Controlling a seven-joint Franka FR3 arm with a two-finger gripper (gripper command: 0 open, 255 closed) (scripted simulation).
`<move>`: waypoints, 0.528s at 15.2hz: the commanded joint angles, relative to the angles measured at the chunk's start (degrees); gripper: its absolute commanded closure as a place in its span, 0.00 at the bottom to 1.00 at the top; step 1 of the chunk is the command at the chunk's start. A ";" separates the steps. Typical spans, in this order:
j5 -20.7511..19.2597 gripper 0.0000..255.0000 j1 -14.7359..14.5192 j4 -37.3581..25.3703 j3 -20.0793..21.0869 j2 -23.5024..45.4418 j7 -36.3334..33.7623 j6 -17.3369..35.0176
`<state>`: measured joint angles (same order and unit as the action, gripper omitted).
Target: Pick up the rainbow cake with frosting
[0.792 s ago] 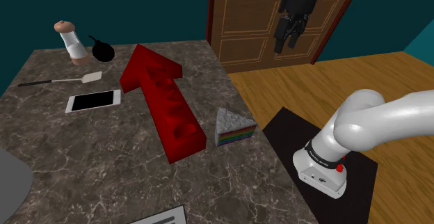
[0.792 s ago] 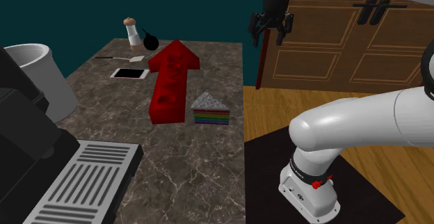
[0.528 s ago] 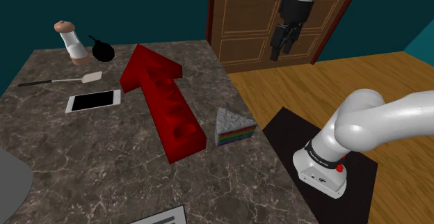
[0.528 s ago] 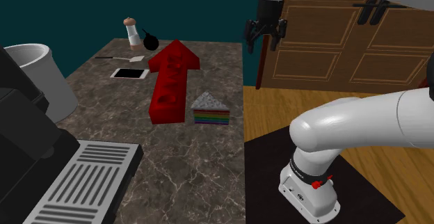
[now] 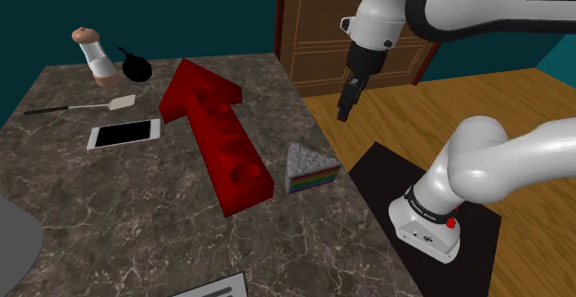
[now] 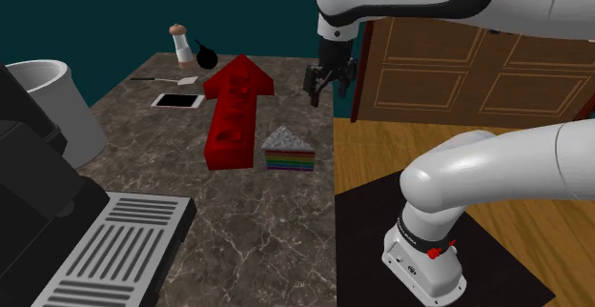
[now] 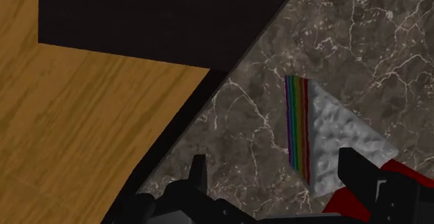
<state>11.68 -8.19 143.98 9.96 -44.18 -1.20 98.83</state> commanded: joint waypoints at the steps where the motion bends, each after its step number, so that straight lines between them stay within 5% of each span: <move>1: 0.97 0.00 -1.84 2.03 1.94 0.25 0.76 3.25; 8: 4.58 0.00 -8.48 8.54 9.58 3.16 2.79 15.67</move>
<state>15.67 -15.60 151.54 18.37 -41.37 1.35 112.58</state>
